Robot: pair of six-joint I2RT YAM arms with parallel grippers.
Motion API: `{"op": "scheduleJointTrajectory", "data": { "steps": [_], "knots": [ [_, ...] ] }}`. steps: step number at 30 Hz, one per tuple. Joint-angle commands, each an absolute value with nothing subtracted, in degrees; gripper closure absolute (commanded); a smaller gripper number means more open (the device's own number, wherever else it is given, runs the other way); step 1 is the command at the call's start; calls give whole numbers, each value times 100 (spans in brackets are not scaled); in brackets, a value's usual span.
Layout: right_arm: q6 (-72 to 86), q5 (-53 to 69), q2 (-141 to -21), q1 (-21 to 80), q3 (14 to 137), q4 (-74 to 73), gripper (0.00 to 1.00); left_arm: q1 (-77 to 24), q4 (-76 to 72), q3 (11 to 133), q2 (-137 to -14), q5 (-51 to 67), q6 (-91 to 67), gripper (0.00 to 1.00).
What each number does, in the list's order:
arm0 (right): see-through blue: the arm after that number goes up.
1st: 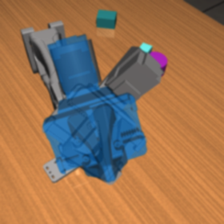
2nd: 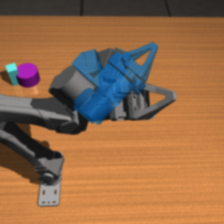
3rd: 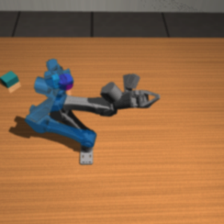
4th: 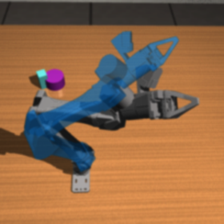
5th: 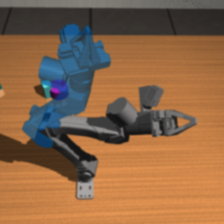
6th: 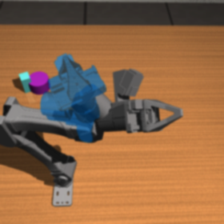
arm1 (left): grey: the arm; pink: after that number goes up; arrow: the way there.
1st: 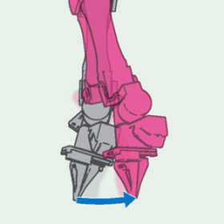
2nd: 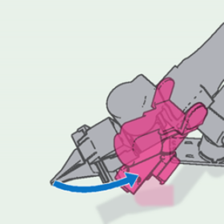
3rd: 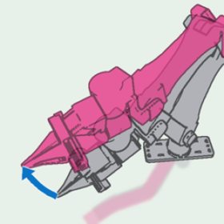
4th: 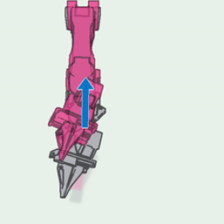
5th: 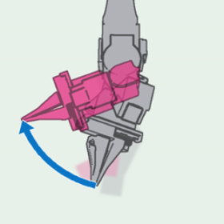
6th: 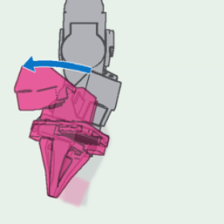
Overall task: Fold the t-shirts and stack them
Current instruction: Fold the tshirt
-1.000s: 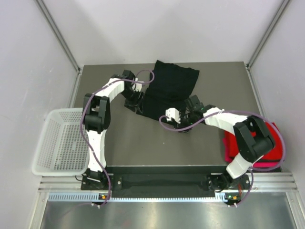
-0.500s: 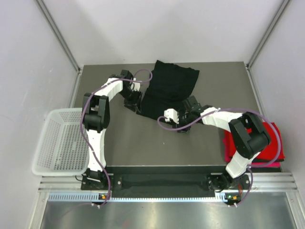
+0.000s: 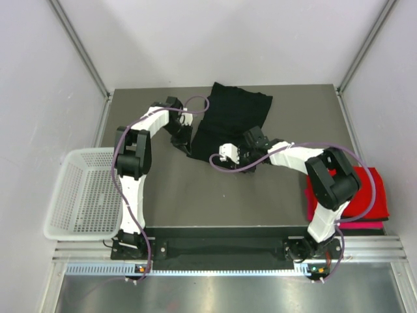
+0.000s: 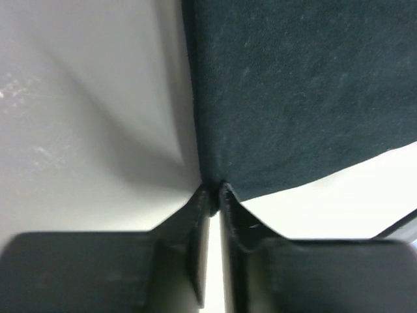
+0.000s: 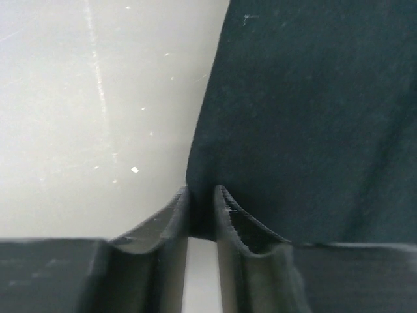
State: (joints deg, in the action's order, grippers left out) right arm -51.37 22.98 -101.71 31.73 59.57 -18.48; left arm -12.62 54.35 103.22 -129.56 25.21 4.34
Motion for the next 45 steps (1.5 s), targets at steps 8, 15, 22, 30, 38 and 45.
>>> {"op": "scheduleJointTrajectory", "data": {
  "steps": [8,15,22,30,38,45],
  "knots": [
    [-5063,2119,-9810,3278,5855,-2031,100,-1257,5520,10529,-13043,2619,563,100],
    [-4966,1890,-8246,3287,5475,-2065,100,-1274,5730,10994,-12359,2962,843,100],
    [-4966,1670,-7103,3287,5844,-2943,100,-1327,6187,11338,-11690,3120,993,100],
    [-4764,2109,-6338,2779,5941,-3357,100,-1468,6082,11320,-10794,3200,879,100],
    [-4658,2426,-5906,2435,5661,-3305,100,-1644,5907,11452,-10863,3067,853,100],
    [-5000,1978,-6660,2417,5572,-2717,100,-1652,5379,12479,-11925,2839,826,100]
  ]
}}
